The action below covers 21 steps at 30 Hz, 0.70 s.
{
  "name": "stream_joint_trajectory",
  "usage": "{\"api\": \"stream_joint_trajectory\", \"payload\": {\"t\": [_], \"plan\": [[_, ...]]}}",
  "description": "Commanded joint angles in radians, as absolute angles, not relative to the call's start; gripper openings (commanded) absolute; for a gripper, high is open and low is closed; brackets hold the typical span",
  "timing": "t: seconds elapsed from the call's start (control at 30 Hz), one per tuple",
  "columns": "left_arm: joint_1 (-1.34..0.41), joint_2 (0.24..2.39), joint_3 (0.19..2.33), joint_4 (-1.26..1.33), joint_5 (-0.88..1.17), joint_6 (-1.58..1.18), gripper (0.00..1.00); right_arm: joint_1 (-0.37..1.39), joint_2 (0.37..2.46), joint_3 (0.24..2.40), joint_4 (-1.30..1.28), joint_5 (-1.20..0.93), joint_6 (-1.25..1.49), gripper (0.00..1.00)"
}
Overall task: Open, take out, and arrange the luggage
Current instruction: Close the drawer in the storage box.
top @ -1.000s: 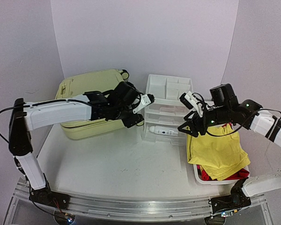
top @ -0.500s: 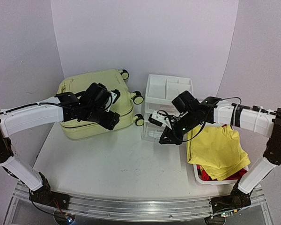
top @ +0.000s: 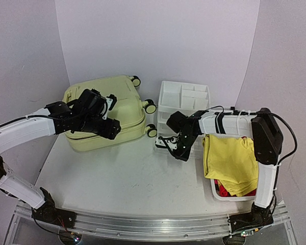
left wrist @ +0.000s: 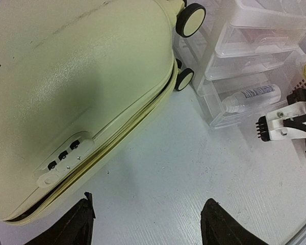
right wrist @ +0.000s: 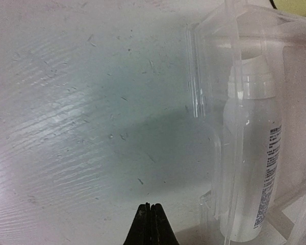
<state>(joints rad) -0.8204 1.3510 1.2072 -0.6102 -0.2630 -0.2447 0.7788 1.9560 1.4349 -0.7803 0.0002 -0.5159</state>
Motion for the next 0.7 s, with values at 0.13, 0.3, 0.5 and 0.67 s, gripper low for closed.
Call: {"api": "stream_joint_trajectory", "payload": {"t": [0.13,0.3,0.5,0.67], "plan": [[-0.770,1.312,1.191,-0.599,-0.238,-0.280,0.71,0.730,2.040,1.519,-0.700,0.232,-0.554,0.00],[-0.744,1.306,1.202,-0.606,-0.219,-0.275,0.71,0.703,2.049,1.501,-0.567,0.314,-0.554,0.00],[-0.726,1.303,1.194,-0.607,-0.213,-0.284,0.71,0.693,2.090,1.479,-0.393,0.338,-0.586,0.00],[-0.720,1.303,1.175,-0.606,-0.207,-0.300,0.71,0.679,2.145,1.485,-0.243,0.419,-0.614,0.00]]}}
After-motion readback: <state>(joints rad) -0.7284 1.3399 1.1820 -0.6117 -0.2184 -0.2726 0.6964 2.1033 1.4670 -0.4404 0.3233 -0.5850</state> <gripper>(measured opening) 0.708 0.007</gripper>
